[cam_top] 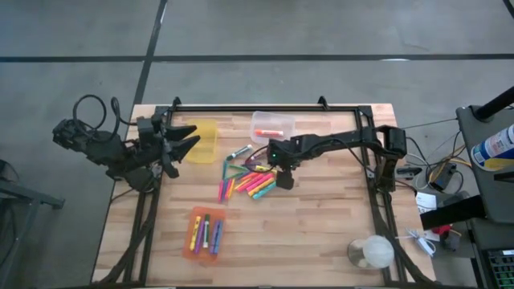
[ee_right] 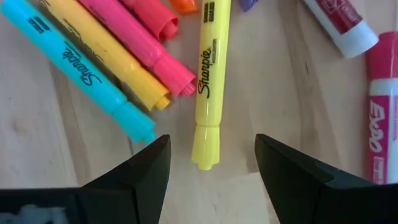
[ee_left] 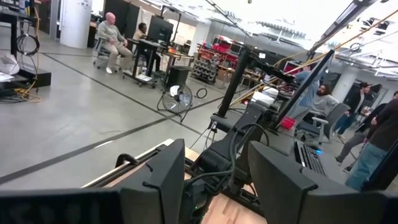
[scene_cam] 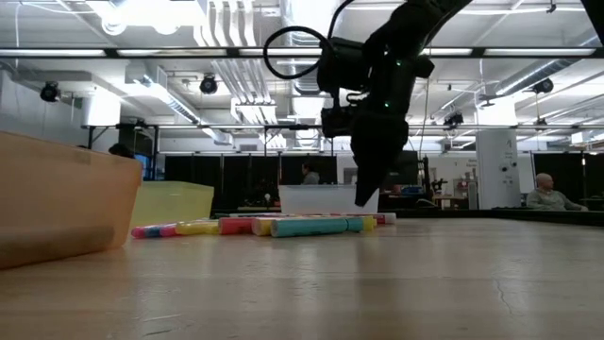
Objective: Pick & Place Markers
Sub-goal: Put the yellow highlighter into the orange bin
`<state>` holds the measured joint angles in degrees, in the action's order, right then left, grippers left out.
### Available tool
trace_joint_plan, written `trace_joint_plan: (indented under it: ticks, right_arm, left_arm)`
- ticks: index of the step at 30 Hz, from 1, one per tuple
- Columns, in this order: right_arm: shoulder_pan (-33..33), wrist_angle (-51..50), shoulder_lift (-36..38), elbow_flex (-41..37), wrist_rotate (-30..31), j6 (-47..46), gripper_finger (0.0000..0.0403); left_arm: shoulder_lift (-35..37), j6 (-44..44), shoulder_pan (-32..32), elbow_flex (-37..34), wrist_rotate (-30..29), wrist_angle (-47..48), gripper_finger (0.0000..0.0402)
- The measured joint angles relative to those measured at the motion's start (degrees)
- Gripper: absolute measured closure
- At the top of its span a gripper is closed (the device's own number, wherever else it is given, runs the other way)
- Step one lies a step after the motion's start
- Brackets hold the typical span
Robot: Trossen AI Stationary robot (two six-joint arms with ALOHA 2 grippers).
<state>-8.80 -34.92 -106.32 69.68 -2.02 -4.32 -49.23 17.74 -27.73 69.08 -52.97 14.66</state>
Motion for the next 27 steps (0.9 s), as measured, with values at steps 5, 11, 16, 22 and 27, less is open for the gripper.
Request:
trace_joint_plan:
  ticks: [5,11,16,22,27]
  right_arm:
    - [0.0,6.4,0.0,-2.7,0.1,-1.4,0.0177]
    - [0.0,7.0,0.0,-5.5,0.5,-3.2,0.0177]
    - [0.0,10.9,0.0,-7.9,0.6,-5.2,0.0177]
    - [0.0,13.6,0.0,-8.1,2.1,-5.8,0.0181]
    - [-0.1,14.6,0.0,-7.7,2.2,-5.3,0.0206]
  left_arm:
    - [0.0,-0.1,0.0,0.0,0.0,0.3,0.0229]
    - [0.0,0.0,0.0,0.0,0.0,0.5,0.0229]
    - [0.0,0.0,0.0,0.0,0.0,0.5,0.0229]
    - [0.0,0.1,0.0,0.0,0.0,0.5,0.0229]
    - [0.0,0.1,0.0,0.0,0.0,0.5,0.0229]
